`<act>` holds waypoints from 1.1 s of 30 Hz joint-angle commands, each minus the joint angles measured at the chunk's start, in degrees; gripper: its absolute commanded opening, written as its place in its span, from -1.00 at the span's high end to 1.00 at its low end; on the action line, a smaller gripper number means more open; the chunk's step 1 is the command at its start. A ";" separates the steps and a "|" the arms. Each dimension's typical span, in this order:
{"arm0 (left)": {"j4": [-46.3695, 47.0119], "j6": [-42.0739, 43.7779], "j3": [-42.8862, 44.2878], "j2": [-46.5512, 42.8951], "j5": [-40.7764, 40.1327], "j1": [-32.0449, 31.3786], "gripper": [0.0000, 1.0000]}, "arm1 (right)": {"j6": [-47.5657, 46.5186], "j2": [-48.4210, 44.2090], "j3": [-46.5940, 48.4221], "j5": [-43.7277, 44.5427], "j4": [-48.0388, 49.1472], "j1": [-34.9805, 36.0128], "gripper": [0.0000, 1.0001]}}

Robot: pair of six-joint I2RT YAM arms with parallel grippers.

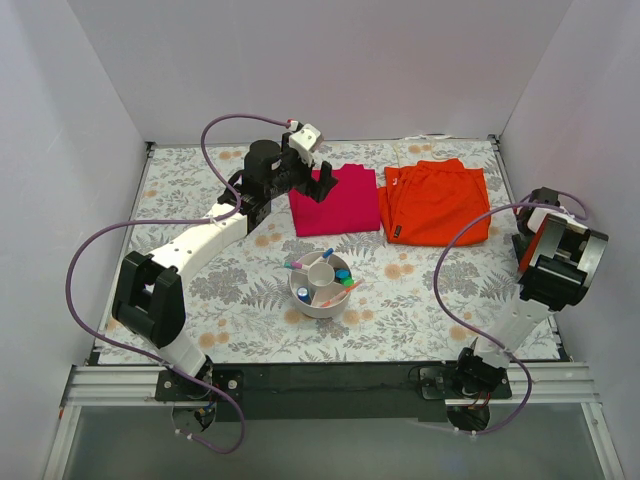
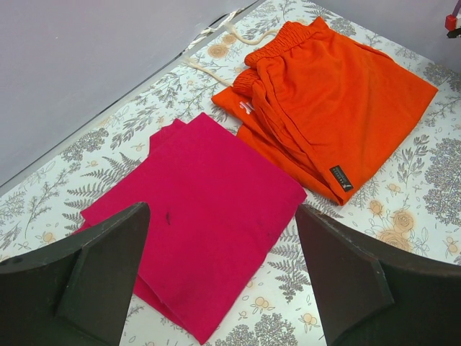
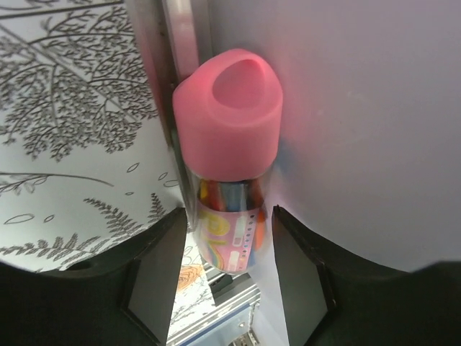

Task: Sort the stationery into containers
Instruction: Pick up the stationery from the corner of the board.

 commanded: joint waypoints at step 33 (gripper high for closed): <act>-0.05 0.50 1.02 -1.01 -0.87 -0.10 -0.65 | -1.90 -8.83 -3.94 -6.51 -0.46 1.85 0.97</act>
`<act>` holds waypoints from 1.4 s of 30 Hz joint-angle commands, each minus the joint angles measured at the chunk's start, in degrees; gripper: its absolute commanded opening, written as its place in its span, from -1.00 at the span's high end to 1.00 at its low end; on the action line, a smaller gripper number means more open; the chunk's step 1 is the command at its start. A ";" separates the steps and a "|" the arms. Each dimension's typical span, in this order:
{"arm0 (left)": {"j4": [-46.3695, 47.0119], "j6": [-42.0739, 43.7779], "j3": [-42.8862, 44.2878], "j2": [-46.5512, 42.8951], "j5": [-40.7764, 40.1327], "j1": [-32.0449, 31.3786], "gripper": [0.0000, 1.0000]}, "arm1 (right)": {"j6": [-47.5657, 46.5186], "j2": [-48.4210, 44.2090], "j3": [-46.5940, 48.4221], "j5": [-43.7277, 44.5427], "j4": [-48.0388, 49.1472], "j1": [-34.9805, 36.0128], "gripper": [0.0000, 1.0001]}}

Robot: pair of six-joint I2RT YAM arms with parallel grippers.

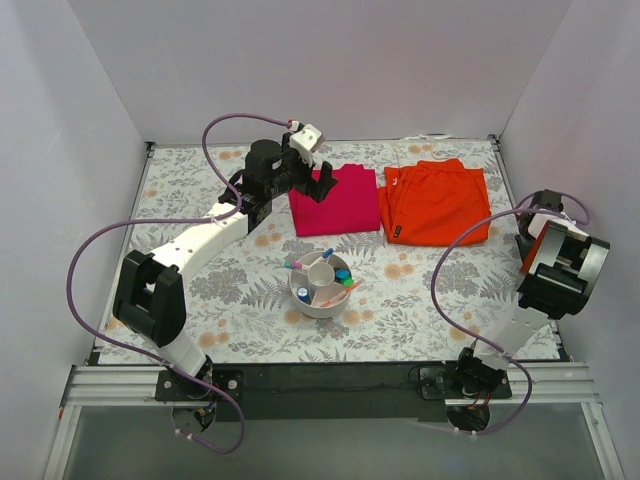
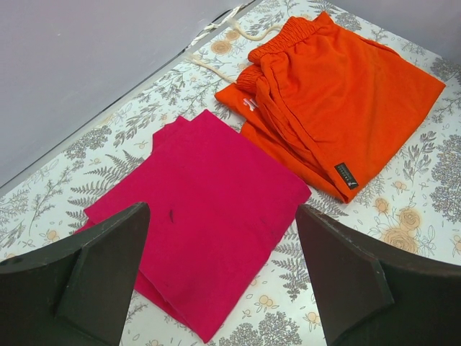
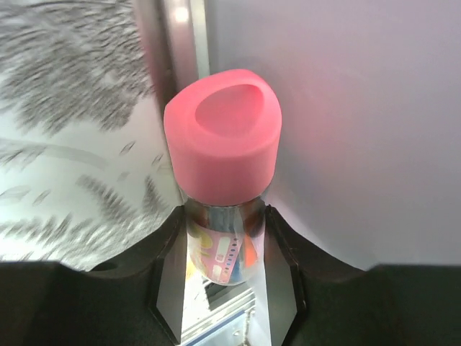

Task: Sort the stationery into containers
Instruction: Pick up the stationery from the corner of the board, then place the stationery in the storage box.

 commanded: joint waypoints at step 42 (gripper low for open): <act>-5.77 -7.69 -13.58 -11.42 -21.67 5.43 -0.66 | 29.38 -52.08 -27.05 -53.37 50.55 60.51 0.97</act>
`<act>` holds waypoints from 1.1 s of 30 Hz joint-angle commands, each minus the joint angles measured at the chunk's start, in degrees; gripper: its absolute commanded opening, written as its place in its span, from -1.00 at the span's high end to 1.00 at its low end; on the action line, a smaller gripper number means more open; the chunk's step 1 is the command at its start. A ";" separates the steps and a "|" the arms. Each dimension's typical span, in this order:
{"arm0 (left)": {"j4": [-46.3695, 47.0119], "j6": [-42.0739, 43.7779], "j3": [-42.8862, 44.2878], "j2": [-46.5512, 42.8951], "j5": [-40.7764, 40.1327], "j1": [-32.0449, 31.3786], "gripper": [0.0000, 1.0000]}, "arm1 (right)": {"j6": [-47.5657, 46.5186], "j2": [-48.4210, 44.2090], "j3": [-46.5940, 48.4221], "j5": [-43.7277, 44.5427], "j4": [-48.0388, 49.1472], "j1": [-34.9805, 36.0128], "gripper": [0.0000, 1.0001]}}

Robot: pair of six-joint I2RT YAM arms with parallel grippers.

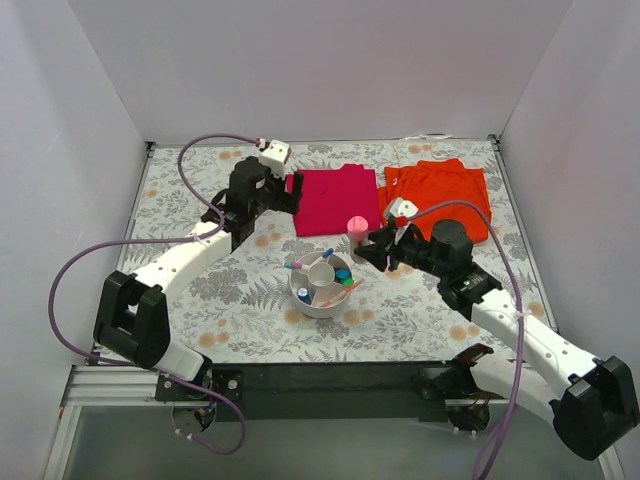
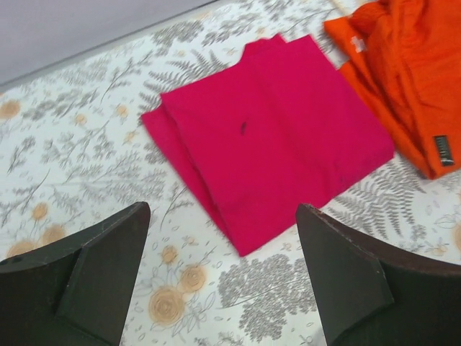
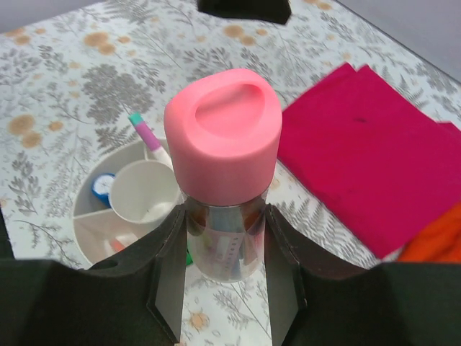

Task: Sort the stationery into containers
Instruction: Place the stationery in the storage box.

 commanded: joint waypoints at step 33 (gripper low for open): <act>-3.64 -4.78 -8.62 -10.55 -2.85 13.82 -0.66 | 4.20 16.13 2.13 1.82 19.14 17.55 0.97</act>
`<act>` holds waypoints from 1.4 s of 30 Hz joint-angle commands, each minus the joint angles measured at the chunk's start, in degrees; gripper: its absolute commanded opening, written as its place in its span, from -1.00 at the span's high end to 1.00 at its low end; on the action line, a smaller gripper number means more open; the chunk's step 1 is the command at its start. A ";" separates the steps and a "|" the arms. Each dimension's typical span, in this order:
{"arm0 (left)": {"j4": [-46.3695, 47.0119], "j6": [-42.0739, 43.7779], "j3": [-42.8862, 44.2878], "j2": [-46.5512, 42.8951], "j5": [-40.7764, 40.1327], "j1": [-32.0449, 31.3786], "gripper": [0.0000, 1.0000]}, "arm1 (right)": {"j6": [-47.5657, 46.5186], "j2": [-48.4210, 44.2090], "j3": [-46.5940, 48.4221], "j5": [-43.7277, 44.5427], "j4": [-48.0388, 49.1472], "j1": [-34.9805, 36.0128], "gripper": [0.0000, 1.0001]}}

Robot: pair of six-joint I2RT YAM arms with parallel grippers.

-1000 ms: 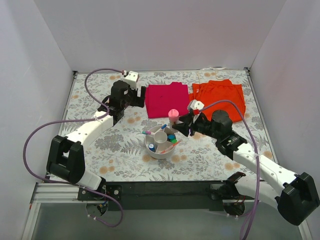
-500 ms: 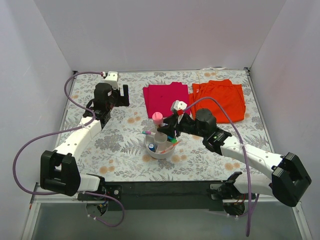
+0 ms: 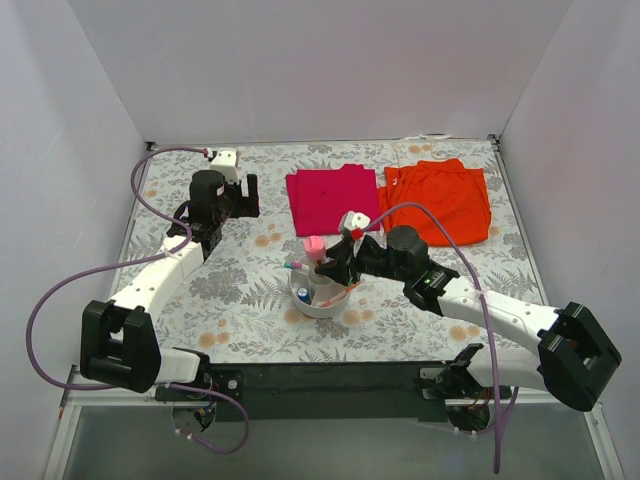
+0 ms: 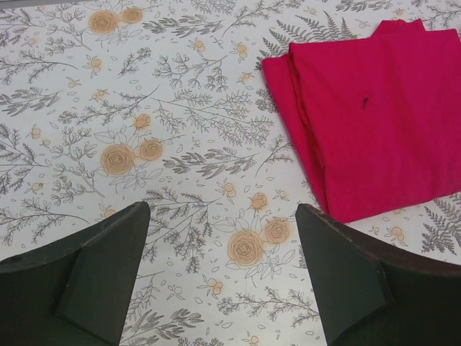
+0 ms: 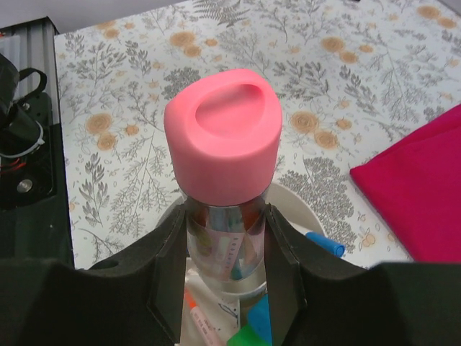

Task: Sort the stationery into containers
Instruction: Place the stationery in the storage box, then reset both arms

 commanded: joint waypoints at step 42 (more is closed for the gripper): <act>8.12 -2.92 -4.87 -5.11 1.73 0.44 -0.89 | -6.41 8.92 30.92 25.19 -50.60 -39.13 -0.95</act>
